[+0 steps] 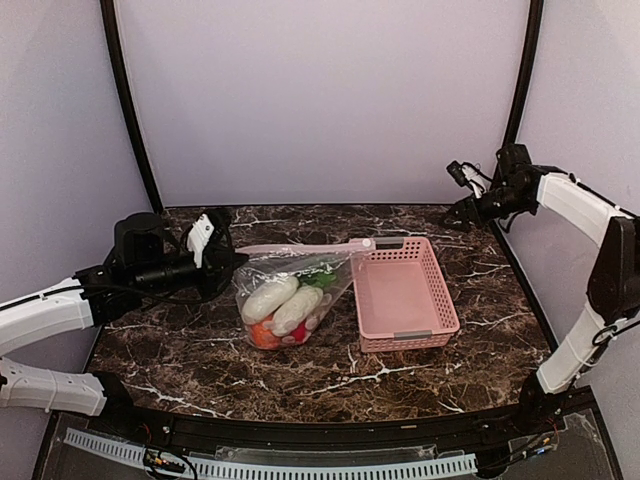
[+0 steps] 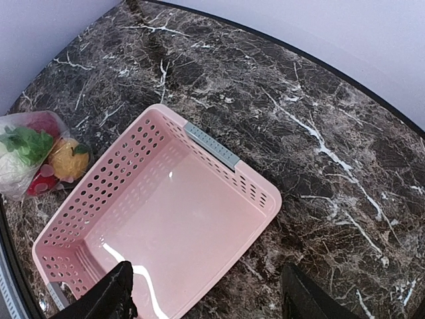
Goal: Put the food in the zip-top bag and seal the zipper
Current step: Place the zipper food storage bag at the center of the board.
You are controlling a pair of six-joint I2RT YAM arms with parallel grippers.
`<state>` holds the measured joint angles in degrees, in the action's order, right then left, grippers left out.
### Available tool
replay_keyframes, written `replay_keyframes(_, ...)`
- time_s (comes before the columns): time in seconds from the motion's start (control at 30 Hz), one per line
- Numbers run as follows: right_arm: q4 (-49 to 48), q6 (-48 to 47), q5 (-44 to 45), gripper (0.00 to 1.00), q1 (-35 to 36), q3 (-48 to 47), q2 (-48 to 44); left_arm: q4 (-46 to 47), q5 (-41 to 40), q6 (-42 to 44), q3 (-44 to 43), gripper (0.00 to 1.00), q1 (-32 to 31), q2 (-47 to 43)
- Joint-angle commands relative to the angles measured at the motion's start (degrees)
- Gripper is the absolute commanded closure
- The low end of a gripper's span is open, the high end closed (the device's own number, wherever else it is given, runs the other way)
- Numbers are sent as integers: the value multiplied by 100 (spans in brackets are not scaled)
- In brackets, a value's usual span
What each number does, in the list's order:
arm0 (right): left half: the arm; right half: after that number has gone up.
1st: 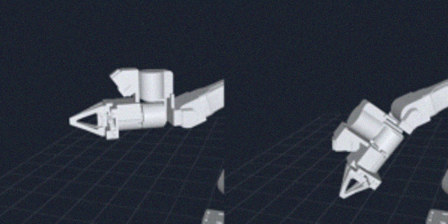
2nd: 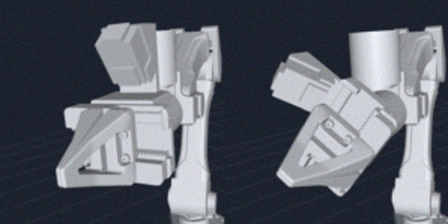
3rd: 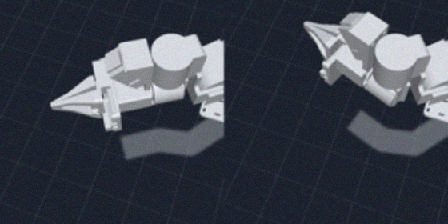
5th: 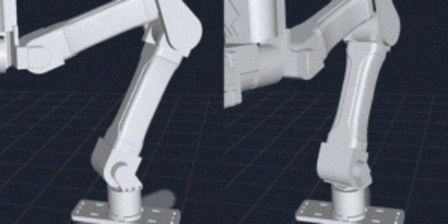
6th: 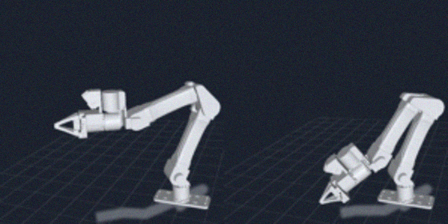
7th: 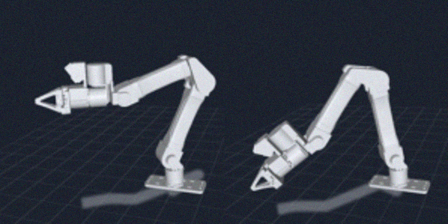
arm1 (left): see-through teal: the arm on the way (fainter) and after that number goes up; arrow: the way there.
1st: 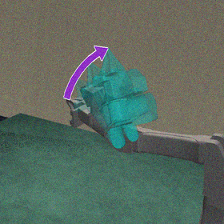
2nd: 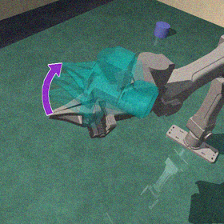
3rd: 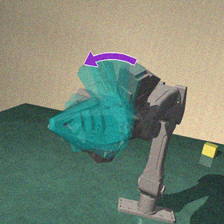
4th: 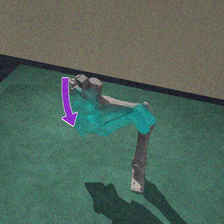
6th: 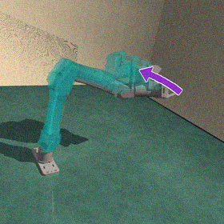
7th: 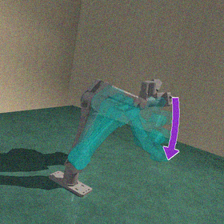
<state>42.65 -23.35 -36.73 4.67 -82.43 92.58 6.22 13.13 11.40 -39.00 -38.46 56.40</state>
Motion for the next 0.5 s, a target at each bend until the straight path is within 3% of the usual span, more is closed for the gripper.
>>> replay_keyframes(0.0,-1031,325,-300,25,-19,591,-243,187,332,17,239,99,33,-69)
replay_keyframes(0.1,-1165,342,-584,21,-20,808,-209,-70,1374,154,130,99,17,-75)
replay_keyframes(0.17,-1167,382,-705,19,-18,763,-151,-134,1603,252,104,99,-131,-96)
replay_keyframes(0.27,-1058,397,-1012,13,-21,630,-93,-621,1358,510,-37,99,-669,-131)
replay_keyframes(0.3,-977,379,-1117,3,-23,554,-69,-731,1297,624,-96,99,-780,-156)
replay_keyframes(0.47,-841,249,-1245,1,-18,496,-99,-1091,1110,799,-96,98,-1195,-309)
